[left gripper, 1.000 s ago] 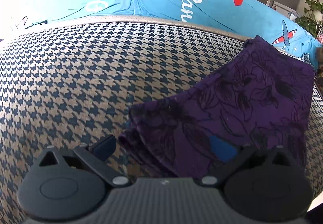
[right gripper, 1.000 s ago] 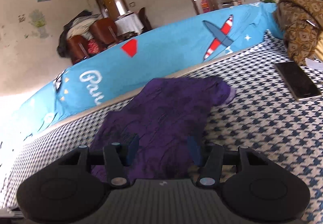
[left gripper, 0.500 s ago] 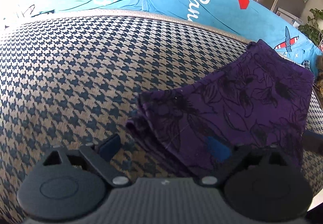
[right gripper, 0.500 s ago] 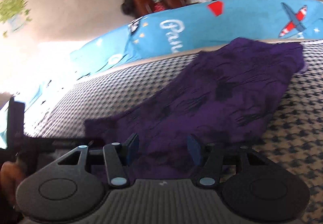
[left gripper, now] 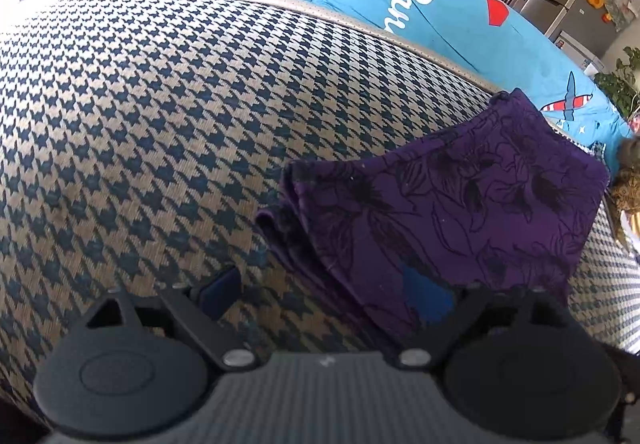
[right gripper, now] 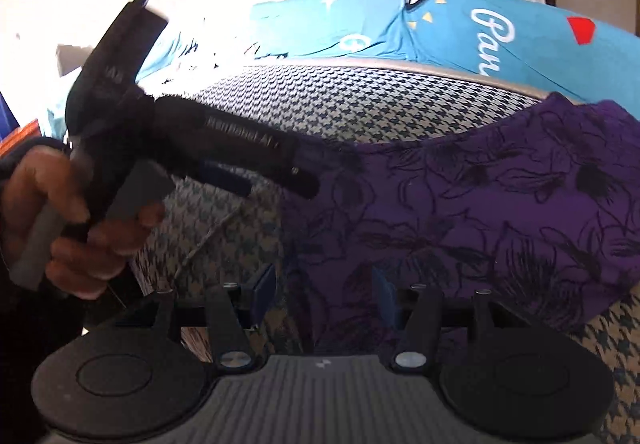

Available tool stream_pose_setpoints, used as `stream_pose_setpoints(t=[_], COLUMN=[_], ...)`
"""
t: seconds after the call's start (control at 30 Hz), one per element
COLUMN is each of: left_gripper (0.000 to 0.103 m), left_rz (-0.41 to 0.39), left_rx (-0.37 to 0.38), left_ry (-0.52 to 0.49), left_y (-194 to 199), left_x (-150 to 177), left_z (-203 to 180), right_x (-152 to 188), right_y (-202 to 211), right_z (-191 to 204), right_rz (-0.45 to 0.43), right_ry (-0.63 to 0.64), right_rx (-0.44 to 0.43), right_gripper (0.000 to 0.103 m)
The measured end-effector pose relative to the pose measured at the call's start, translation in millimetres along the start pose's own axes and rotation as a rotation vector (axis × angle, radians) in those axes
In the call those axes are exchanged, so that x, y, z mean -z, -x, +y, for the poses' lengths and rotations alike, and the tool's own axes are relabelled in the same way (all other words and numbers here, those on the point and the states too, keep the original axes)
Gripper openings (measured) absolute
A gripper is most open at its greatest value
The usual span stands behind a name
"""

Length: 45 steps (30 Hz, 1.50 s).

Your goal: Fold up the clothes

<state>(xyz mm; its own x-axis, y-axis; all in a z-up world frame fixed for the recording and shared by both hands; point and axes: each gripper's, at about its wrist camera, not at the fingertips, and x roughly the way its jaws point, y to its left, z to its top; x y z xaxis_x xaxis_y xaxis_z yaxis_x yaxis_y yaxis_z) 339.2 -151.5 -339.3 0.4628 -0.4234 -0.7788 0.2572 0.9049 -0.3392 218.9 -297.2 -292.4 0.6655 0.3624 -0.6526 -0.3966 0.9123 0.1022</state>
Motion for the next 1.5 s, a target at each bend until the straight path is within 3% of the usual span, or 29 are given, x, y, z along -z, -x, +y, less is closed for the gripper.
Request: stream_pose_setpoints(t=[0.13,0.43,0.53,0.6,0.67,1.03,1.13,1.23,1.3,1.33,1.37,1.43,1.5], left_gripper=[0.093,0.096,0.097,0.098,0.098,0.098,0.1,0.1,0.095,0.084,0.066,0.049,0.041], left_rz=[0.017,0.044,0.049,0.054,0.065,0.128,0.135,0.14,0.133,0.13,0.128,0.128,0.124], left_rx=[0.021,0.043,0.061,0.082,0.102,0.212,0.209,0.2,0.181,0.171,0.161,0.147,0.137], left_ry=[0.041,0.052,0.068,0.083,0.095,0.134,0.139,0.151,0.152,0.148,0.137,0.125,0.128], left_y=[4.1,6.3,4.2,2.0,2.8,-10.4,-20.9,-30.4,-35.6,-38.3,-39.7,-42.0,-43.8], left_x=[1.0,2.6,2.0,0.8,0.4,0.6,-4.3,-9.5,-13.5,-15.6,-17.6,-21.3,-22.1], left_z=[5.4,-0.5,-2.2,-3.4,-3.9,-21.7,-29.7,-34.4,-38.8,-41.4,-42.7,-42.1,-39.8], right_x=[4.4,16.2,12.6,8.7,5.1,-4.8,-3.5,-4.9,-5.1,-5.8,-6.5,-8.0,-7.8], right_y=[-9.0,-25.3,-27.6,-27.5,-27.3,-21.8,-19.1,-17.4,-15.1,-15.0,-15.3,-15.7,-16.4], right_z=[7.8,26.4,21.5,14.7,7.1,-59.1,-62.4,-61.0,-57.5,-54.4,-50.8,-41.3,-32.3], right_rz=[0.039,0.033,0.018,0.013,0.008,-0.029,-0.034,-0.035,-0.036,-0.035,-0.033,-0.03,-0.026], right_ry=[0.062,0.254,0.228,0.185,0.133,-0.431,-0.49,-0.47,-0.44,-0.413,-0.38,-0.301,-0.224], right_rx=[0.0,0.13,0.157,0.158,0.162,-0.04,-0.07,-0.065,-0.054,-0.039,-0.022,0.015,0.046], right_gripper=[0.053,0.053,0.035,0.023,0.017,0.016,0.016,0.016,0.016,0.016,0.016,0.017,0.019])
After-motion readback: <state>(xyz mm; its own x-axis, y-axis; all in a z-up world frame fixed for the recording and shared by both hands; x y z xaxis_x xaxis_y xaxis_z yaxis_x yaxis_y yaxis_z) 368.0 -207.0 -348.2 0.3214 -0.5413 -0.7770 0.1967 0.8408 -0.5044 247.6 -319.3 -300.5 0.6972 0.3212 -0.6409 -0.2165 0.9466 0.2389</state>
